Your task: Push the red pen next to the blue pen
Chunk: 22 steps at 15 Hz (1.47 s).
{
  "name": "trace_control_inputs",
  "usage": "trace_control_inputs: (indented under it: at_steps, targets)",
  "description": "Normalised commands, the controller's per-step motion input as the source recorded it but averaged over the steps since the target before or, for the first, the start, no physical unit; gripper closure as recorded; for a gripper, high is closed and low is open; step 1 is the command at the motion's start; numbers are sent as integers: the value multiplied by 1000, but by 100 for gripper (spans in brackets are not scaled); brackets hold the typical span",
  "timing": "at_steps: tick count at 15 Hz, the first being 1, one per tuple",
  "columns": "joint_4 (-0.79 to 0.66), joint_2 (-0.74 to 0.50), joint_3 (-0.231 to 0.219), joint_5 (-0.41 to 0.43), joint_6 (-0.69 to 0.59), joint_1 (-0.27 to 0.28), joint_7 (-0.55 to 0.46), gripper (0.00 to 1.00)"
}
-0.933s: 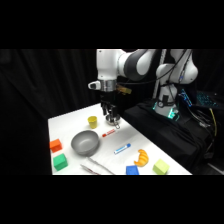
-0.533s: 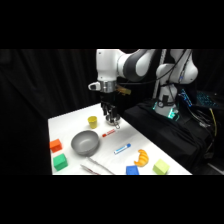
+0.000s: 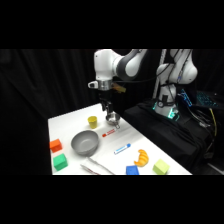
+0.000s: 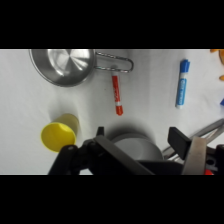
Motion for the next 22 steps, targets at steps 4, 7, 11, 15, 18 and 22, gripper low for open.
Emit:
trace_control_inputs:
  at_steps: [4,7,11,15,18,22]
  targets:
    - [-95,81,-73,-78,285,-117,-319,0]
    - [-22,225,-42,-135,366,-107,-335,0]
    - [57,295,-4,-110,356,-117,-277,0]
    - [126,300,93,-24,301,-140,-220,0]
    - [166,277,156,-7,262,-161,-165,0]
    - [198,258,154,-32,226,-153,-97,0]
